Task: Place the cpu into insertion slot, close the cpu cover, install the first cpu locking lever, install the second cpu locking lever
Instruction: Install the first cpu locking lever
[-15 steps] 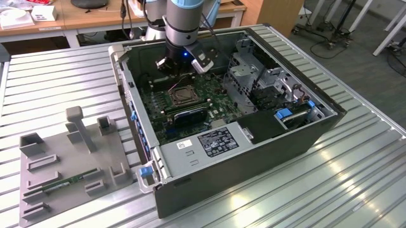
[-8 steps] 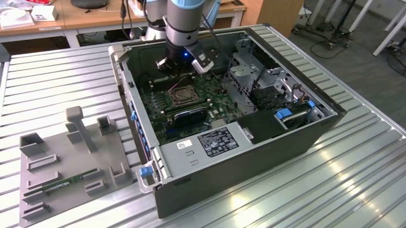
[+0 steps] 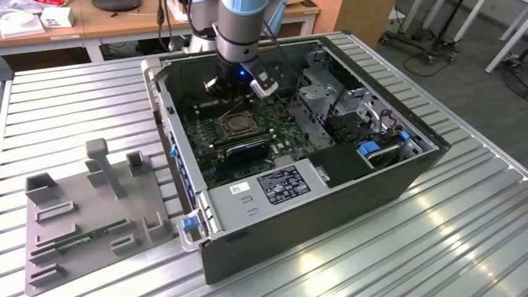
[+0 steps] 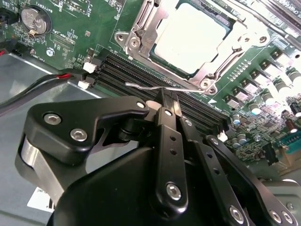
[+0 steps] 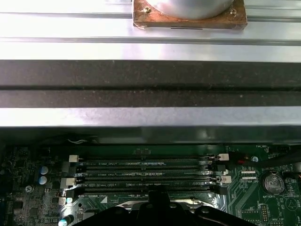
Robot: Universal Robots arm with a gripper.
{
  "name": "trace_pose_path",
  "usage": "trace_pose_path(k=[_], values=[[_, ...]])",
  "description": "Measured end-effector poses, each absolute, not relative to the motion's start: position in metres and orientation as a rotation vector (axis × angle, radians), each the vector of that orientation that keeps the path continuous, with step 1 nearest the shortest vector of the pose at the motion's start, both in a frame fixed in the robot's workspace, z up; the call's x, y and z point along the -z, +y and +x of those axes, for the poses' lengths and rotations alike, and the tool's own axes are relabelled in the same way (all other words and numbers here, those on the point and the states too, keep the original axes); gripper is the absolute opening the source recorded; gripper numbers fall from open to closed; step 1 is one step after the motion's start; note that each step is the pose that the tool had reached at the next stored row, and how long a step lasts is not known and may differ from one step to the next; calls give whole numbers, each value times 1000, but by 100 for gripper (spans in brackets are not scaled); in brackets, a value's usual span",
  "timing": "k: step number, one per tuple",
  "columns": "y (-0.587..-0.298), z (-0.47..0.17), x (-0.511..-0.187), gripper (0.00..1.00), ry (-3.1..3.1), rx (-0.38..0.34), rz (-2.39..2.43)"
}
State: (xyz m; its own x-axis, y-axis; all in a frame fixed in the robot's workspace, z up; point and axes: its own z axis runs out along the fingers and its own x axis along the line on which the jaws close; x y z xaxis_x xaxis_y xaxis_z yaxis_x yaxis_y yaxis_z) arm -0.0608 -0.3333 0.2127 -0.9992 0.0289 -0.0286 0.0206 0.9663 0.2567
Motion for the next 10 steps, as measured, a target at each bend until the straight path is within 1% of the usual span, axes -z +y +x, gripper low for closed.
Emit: trace_pose_path(k=[10], values=[[-334, -58, -204, 11, 3083, -402, 40]])
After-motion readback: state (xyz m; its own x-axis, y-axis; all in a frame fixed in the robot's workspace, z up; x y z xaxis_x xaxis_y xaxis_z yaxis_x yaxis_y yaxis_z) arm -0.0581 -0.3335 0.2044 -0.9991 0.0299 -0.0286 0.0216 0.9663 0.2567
